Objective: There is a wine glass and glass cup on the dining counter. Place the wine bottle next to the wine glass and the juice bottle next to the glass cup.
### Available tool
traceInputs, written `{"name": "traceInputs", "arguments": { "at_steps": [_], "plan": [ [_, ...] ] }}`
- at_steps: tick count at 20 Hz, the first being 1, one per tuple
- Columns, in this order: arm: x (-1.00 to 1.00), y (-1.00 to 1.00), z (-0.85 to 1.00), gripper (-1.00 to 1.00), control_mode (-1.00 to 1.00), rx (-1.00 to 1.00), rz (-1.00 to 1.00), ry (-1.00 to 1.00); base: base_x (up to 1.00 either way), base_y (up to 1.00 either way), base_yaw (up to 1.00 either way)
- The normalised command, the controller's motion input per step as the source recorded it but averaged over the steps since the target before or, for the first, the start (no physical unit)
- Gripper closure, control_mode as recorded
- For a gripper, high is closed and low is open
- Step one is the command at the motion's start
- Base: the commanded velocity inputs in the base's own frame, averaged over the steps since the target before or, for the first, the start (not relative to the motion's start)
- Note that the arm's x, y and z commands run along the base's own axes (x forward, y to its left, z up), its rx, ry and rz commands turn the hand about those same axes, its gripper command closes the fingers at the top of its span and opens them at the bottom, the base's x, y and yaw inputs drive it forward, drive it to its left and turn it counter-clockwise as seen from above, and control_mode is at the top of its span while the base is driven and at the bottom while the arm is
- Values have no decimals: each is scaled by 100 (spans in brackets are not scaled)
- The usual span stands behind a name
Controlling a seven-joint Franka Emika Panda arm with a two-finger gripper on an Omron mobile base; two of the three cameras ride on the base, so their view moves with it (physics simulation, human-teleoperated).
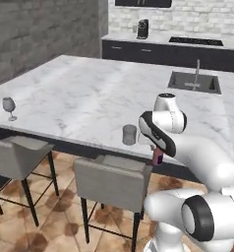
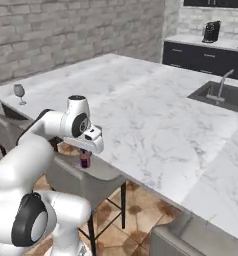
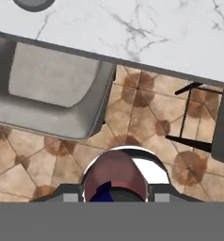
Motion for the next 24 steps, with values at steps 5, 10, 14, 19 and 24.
{"name": "traceInputs", "arguments": {
  "at_steps": [5,10,14,19,24],
  "plan": [
    [0,0,0,100,100,0,0,0,34,21,-66],
    [0,0,0,100,100,0,0,0,49,16,-33],
    [0,0,0,100,100,0,0,0,27,16,-14],
    [0,0,0,100,100,0,0,0,0,0,0],
    [0,0,0,100,100,0,0,0,0,0,0]
  ]
}}
